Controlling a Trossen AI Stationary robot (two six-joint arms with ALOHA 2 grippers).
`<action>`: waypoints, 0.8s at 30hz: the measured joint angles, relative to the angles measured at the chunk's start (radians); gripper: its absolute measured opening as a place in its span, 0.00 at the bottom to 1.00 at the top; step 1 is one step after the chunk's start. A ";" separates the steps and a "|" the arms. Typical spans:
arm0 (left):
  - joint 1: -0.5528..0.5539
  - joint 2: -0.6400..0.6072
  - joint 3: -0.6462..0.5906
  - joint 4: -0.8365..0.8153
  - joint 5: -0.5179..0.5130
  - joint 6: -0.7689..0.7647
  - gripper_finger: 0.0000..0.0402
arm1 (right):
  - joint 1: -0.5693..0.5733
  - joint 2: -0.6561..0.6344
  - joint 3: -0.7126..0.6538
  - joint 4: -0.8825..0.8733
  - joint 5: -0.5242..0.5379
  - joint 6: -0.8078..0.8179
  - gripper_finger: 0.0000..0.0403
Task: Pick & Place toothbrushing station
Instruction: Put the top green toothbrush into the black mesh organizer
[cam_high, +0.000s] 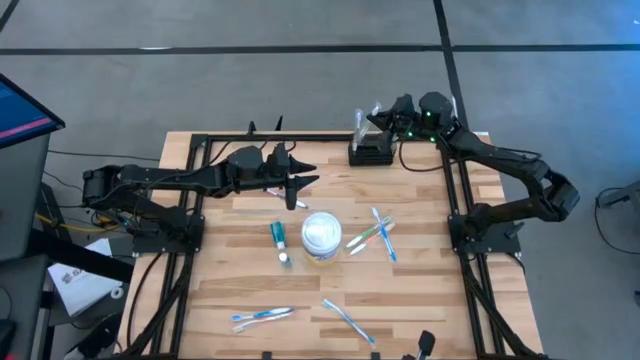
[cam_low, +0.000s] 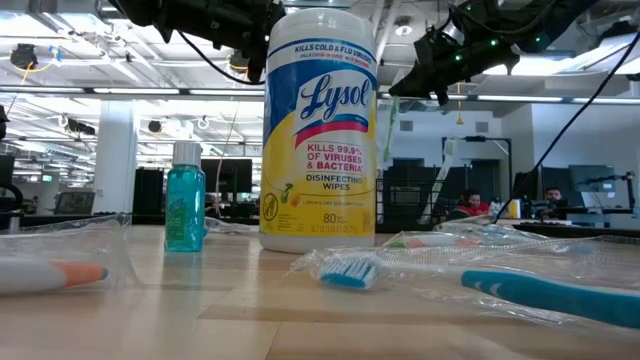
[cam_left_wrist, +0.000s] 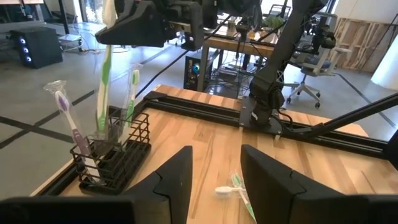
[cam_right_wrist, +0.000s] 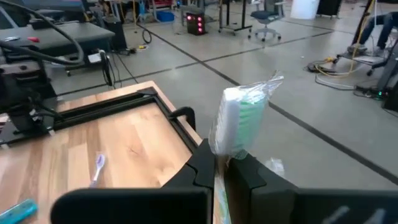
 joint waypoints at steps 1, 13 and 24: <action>0.000 0.000 0.000 0.000 0.000 0.000 0.33 | -0.001 0.000 0.002 0.002 0.000 -0.002 0.01; 0.000 0.000 0.000 0.000 -0.001 0.000 0.32 | -0.007 0.089 0.003 0.031 0.024 -0.002 0.01; 0.000 0.000 0.000 0.000 -0.005 0.000 0.32 | -0.014 0.242 0.095 0.032 0.023 -0.008 0.01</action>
